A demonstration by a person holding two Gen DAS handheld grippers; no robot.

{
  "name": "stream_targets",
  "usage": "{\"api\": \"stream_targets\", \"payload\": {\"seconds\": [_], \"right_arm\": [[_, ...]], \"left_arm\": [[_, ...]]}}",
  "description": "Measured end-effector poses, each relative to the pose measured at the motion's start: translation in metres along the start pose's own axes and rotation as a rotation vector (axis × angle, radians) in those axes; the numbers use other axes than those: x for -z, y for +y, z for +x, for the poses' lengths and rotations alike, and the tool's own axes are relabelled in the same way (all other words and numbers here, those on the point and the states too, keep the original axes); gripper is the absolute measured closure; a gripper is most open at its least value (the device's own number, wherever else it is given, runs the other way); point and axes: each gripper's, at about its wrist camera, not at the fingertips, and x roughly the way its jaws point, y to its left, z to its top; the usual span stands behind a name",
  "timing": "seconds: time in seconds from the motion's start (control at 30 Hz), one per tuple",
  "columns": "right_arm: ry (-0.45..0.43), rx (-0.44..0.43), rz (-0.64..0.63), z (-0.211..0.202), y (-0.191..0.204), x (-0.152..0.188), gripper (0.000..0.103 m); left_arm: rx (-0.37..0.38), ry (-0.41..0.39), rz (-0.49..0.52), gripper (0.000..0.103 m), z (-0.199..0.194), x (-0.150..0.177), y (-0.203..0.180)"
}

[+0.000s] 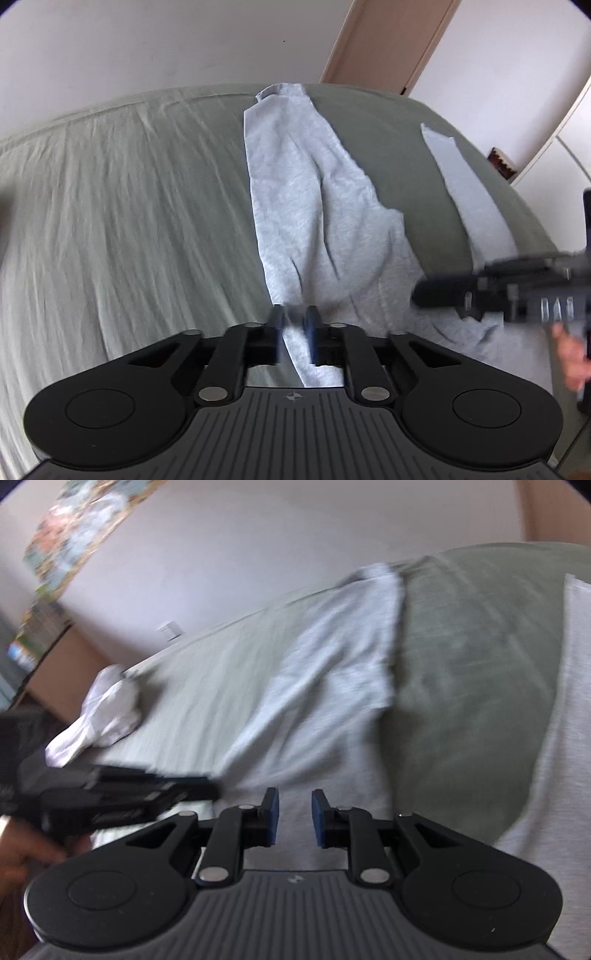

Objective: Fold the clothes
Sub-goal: 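Grasp the waistband with the right gripper and pull it straight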

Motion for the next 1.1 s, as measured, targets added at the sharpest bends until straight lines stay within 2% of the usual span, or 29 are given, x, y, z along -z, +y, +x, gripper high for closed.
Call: {"api": "stream_targets", "payload": {"seconds": [0.23, 0.3, 0.33, 0.4, 0.47, 0.57, 0.7, 0.93, 0.97, 1.1], "right_arm": [[0.060, -0.050, -0.133, 0.007, 0.063, 0.023, 0.082], [0.062, 0.001, -0.175, 0.017, 0.084, 0.027, 0.073], [0.063, 0.034, -0.195, 0.022, 0.093, 0.029, 0.071], [0.061, 0.113, -0.228, 0.035, 0.108, 0.035, 0.071], [0.048, 0.148, -0.232, 0.039, 0.115, 0.040, 0.071], [-0.001, 0.228, -0.251, 0.039, 0.131, 0.051, 0.071], [-0.011, 0.275, -0.255, 0.044, 0.144, 0.060, 0.071], [0.000, 0.380, -0.208, 0.065, 0.144, 0.057, 0.071], [0.002, 0.385, -0.178, 0.068, 0.141, 0.055, 0.072], [-0.002, 0.411, -0.157, 0.076, 0.137, 0.052, 0.094]], "left_arm": [[-0.022, 0.013, -0.004, 0.073, 0.002, -0.011, 0.014], [-0.013, 0.008, 0.061, 0.072, -0.004, -0.011, 0.004], [-0.003, 0.002, 0.098, 0.069, -0.008, -0.011, -0.001], [0.025, -0.008, 0.165, 0.062, -0.015, -0.010, -0.010], [0.057, -0.019, 0.209, 0.056, -0.027, -0.010, -0.016], [0.040, -0.061, 0.273, 0.052, -0.050, -0.010, -0.024], [0.035, -0.087, 0.287, 0.051, -0.069, -0.014, -0.021], [0.027, -0.073, 0.301, 0.051, -0.082, -0.011, -0.013], [0.030, -0.071, 0.310, 0.051, -0.084, -0.010, -0.014], [0.050, -0.084, 0.315, 0.050, -0.095, -0.011, -0.008]]}}
